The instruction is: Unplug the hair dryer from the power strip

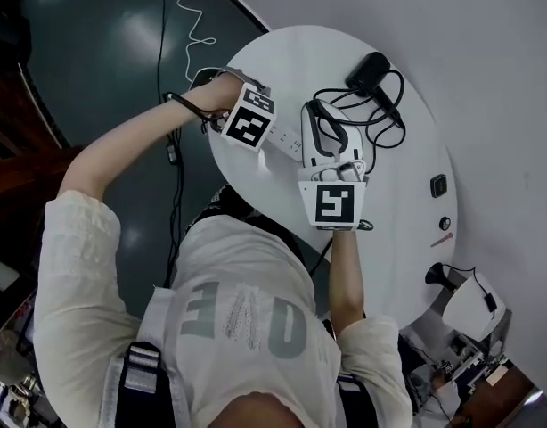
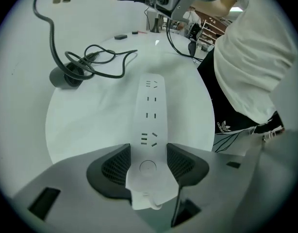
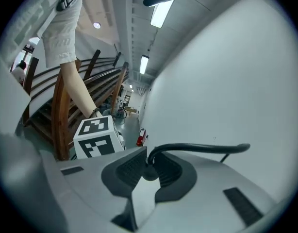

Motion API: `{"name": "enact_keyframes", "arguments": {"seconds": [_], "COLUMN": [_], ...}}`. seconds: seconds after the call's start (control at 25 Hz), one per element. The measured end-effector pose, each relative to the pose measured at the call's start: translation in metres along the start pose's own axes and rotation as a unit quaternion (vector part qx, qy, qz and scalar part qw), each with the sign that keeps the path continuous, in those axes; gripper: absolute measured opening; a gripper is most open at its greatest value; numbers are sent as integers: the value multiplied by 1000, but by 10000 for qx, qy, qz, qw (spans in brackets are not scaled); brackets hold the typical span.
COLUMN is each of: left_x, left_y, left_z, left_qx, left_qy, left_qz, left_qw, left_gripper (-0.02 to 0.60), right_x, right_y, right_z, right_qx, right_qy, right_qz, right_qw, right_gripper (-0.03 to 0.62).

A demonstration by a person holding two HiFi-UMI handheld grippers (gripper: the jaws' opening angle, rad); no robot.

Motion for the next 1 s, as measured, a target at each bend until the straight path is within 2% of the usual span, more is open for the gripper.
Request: {"name": "enact_keyframes", "arguments": {"seconds": [0.2,0.36,0.56,0.68,0.84,1.0], "left_x": [-1,0,1,2,2,0], "left_y": [-2,-4,-2,-3,-4,-5], "left_z": [-2,-2,-2,-2,-2,-2], "left_qx": [119,127,152,197,305,356], "left_qy": [5,-15,36,62,62,56], "left_qz": [-22,-36,-25,-15,2,8], "left_qw": [9999,9999,9999,9998,9995,9993], "left_gripper": [236,236,236,236,236,236], "right_x": [7,14,27,26,23,27], "right_y": [1,15,48,76,115,151], "right_z": [6,7,17,35,57,71], "right_qx": [11,263,593,754,896,1205], "right_qy": [-105,-319,-769,-729,-551,-229], "right_qz": [-394,-888,-1698,-2410,-3494,-4130], "right_qw": [9992,9952,9807,9648,9310,9024], "right_gripper": [52,52,54,54,55,55]}}
Point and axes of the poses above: the fingertips, and each gripper's own axes: z backward along the fingers, x to its left, y out of its underside, the point moved 9 cm from there along z, backward along the fingers, and after that the axes turned 13 degrees about z, right-handed, at the moved point
